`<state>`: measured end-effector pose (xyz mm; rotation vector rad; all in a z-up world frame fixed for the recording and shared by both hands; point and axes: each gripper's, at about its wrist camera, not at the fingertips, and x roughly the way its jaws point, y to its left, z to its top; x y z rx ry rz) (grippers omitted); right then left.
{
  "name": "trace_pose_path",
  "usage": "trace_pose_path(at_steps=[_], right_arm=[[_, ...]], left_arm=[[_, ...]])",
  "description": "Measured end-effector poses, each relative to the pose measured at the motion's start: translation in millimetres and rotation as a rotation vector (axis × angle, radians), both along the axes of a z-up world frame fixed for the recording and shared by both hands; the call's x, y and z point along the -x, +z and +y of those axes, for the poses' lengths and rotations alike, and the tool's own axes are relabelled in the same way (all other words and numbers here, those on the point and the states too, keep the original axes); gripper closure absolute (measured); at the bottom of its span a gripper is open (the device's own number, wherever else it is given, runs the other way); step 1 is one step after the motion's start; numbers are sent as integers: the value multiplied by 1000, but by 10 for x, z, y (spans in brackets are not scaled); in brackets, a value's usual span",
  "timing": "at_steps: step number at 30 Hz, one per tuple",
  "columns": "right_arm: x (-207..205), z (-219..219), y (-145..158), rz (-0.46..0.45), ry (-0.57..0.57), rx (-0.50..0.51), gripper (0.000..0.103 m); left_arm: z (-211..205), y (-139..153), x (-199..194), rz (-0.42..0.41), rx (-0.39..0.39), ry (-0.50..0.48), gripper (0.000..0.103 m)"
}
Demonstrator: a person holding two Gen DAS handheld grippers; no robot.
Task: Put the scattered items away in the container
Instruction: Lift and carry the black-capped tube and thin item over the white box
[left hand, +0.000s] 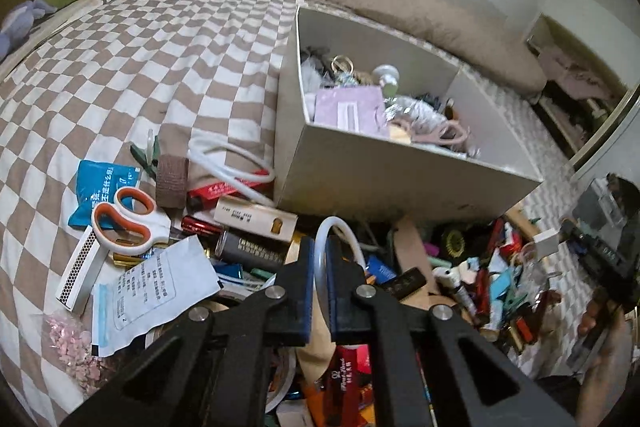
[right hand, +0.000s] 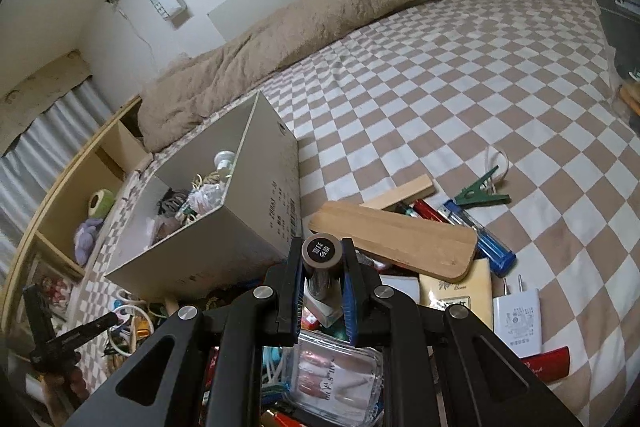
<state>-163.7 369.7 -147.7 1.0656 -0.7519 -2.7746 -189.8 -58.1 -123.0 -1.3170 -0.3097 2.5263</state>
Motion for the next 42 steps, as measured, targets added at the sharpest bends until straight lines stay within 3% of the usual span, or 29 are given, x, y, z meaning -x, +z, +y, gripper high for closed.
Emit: trace_pose_path(at_steps=[18, 26, 30, 42], right_arm=[[2, -169, 95, 35, 44, -35, 86], [-22, -321, 201, 73, 85, -28, 86], [4, -425, 216, 73, 149, 70, 86], [3, -873, 291, 80, 293, 63, 86]], left_arm=[[-192, 414, -157, 142, -98, 34, 97], [-116, 533, -210, 185, -91, 22, 97], [-19, 596, -202, 202, -90, 0, 97], [322, 955, 100, 262, -61, -31, 97]])
